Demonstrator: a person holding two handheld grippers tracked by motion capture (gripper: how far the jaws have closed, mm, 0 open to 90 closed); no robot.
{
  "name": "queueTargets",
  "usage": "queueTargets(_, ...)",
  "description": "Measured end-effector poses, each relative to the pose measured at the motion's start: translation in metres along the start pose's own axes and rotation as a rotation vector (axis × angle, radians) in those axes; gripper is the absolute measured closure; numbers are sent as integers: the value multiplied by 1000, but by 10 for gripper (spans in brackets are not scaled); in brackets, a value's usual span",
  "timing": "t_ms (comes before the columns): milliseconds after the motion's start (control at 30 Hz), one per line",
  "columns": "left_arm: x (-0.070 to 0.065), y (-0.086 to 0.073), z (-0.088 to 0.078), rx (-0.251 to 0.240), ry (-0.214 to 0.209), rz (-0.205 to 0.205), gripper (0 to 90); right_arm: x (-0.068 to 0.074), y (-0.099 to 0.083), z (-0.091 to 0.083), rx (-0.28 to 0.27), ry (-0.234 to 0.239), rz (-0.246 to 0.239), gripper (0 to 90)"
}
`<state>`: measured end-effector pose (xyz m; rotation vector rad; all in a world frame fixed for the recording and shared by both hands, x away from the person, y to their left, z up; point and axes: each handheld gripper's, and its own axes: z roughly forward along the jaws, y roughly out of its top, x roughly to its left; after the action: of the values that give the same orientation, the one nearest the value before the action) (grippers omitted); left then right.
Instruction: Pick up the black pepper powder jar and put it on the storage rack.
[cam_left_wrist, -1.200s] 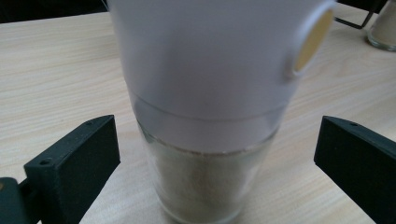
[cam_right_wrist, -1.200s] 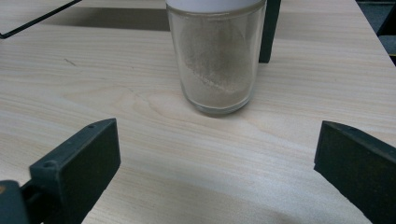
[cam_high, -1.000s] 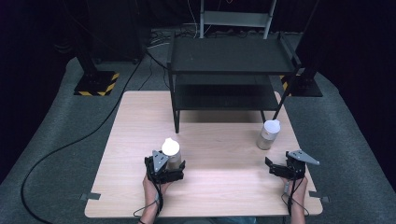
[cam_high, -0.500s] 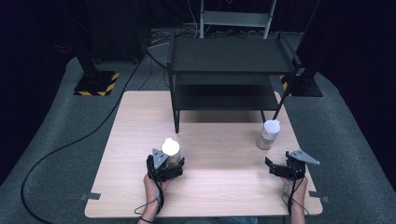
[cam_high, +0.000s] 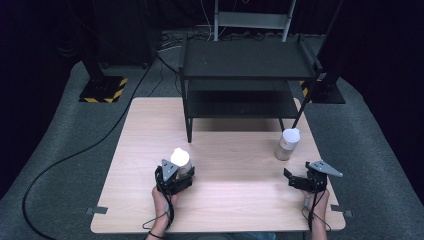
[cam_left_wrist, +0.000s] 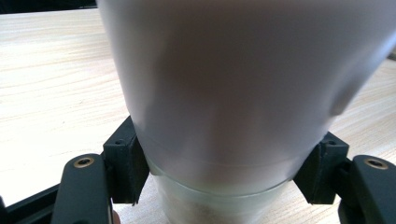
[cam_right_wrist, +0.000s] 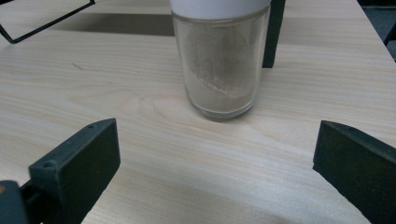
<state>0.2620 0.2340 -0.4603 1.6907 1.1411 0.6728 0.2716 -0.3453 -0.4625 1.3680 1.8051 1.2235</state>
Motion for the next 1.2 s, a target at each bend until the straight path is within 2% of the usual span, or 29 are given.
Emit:
queueTargets(167,2,9,-2,23,-11,33,307,1,3,2,16,3,-20,0)
queueTargets(267,7,14,-6,20,-32,23,307,0,2,1,11,10,-17,1)
queueTargets(367,9,18,-8,17,-36,30,307,-1,2,2,12,14,-18,1)
queueTargets(400,11,20,-10,13,-43,30,307,-1,2,2,12,14,-18,1)
queueTargets(467,20,23,-12,8,-82,16,307,-1,2,2,12,15,-18,2)
queueTargets(600,27,31,-16,15,-108,26,308,-2,2,2,10,23,-20,5)
queueTargets(1200,36,75,-28,-14,-119,89,307,-5,1,1,0,32,-8,7)
